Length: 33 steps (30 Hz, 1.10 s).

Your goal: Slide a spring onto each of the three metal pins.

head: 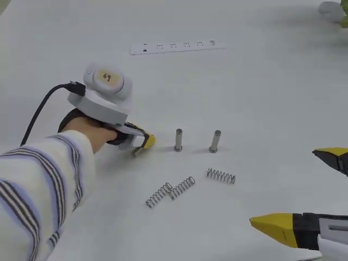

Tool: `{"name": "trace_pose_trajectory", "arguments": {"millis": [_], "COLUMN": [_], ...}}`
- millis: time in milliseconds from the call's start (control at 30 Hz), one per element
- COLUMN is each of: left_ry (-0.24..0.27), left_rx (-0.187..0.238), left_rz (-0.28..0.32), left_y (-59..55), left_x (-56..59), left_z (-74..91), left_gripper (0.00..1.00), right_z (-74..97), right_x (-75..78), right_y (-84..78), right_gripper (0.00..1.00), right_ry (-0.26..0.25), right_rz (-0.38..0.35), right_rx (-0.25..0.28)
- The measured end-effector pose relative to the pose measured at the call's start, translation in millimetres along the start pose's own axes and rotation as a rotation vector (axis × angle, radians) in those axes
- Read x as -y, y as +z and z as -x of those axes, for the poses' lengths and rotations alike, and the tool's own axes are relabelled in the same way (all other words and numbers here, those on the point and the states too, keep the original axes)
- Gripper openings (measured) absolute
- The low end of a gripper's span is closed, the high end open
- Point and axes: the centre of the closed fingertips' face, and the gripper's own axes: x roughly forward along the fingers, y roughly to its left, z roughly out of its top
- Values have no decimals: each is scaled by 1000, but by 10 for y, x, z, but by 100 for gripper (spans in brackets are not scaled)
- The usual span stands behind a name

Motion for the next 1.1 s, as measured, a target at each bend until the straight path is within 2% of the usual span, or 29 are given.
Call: {"name": "trace_pose_trajectory", "arguments": {"millis": [233, 400, 500, 600, 733, 900, 1100], "left_ry": [1, 5, -12, -6, -13, -2, 24], "left_rx": [2, -6, 28, 54, 82, 95, 128], "left_rz": [36, 31, 54, 66, 57, 59, 42], "left_y": [-10, -38, -27, -25, -38, -100, -150], "left_x": [-19, -9, 10, -3, 30, 50, 174], "left_z": [-2, 31, 115, 223, 356, 477, 612], "left_gripper": [0, 0, 0, 0, 0, 0, 0], "right_z": [5, 4, 9, 10, 5, 1, 14], "right_x": [-5, -4, 1, -3, -10, 2, -3], "right_y": [9, 19, 28, 8, 2, 12, 17], "right_gripper": [98, 98, 99, 99, 99, 99, 99], "right_ry": [1, -2, -5, -3, -2, -1, 2], "right_rz": [0, 5, 4, 4, 2, 9, 11], "right_rx": [7, 11, 18, 13, 14, 17, 18]}}
